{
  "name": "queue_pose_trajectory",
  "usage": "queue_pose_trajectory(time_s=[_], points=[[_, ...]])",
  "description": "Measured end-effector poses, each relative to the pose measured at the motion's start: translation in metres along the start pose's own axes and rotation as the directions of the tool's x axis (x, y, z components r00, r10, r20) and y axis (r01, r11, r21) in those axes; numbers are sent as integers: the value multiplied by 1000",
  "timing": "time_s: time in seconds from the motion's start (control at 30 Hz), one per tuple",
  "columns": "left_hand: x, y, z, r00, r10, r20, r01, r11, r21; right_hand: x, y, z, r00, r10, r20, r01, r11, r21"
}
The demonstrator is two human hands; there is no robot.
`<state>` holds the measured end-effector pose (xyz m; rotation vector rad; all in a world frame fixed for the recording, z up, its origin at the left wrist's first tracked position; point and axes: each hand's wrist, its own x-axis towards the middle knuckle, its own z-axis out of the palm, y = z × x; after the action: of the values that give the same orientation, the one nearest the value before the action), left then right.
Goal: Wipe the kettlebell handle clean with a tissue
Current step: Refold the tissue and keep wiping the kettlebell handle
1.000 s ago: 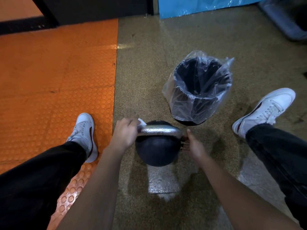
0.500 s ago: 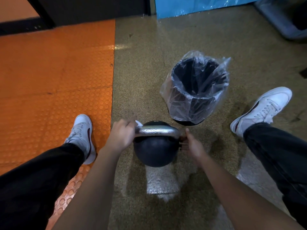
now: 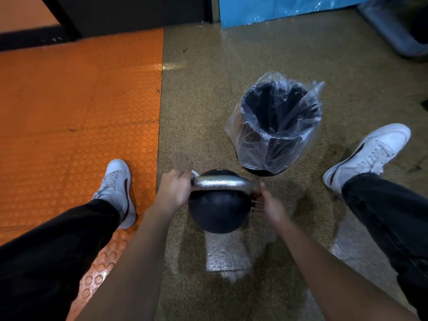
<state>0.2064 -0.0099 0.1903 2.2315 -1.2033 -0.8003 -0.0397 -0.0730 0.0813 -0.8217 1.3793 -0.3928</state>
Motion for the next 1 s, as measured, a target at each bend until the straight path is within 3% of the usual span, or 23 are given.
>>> queue_pose_trajectory(time_s=[0.1, 0.23, 0.33, 0.4, 0.53, 0.67, 0.73, 0.83, 0.93, 1.0], points=[[-3, 18, -6, 999, -10, -39, 3, 987, -162, -3, -8, 3, 1000, 5, 11, -5, 1000, 17], [-28, 3, -15, 986, 9, -167, -24, 996, -90, -3, -7, 0, 1000, -2, 7, 2, 1000, -3], [-20, -6, -7, 995, -21, -93, 18, 999, -30, -3, 0, -2, 1000, -29, 10, 29, 998, -52], [-10, 4, -3, 997, 23, -69, -26, 999, -39, -4, -2, -1, 1000, -13, 4, 13, 999, -36], [-19, 16, 0, 981, 53, -186, -73, 992, -105, -6, -10, 1, 1000, -3, 18, 3, 1000, -10], [-20, -28, 17, 969, -108, -223, 106, 994, -20, -5, -5, -1, 1000, -19, 22, 20, 998, -56], [-15, -29, 22, 966, -131, -223, 122, 991, -55, -5, -2, 0, 1000, -22, 2, 22, 999, -40], [-21, -2, 19, 963, -77, -260, 29, 983, -182, -5, -7, 2, 1000, -13, 8, 13, 1000, -18], [-41, 1, 21, 938, -14, -346, -54, 981, -186, -7, -9, 0, 1000, -6, 17, 6, 1000, -23], [-46, -13, 26, 927, -115, -358, 25, 968, -248, -6, -5, 0, 1000, -8, 15, 9, 998, -54]])
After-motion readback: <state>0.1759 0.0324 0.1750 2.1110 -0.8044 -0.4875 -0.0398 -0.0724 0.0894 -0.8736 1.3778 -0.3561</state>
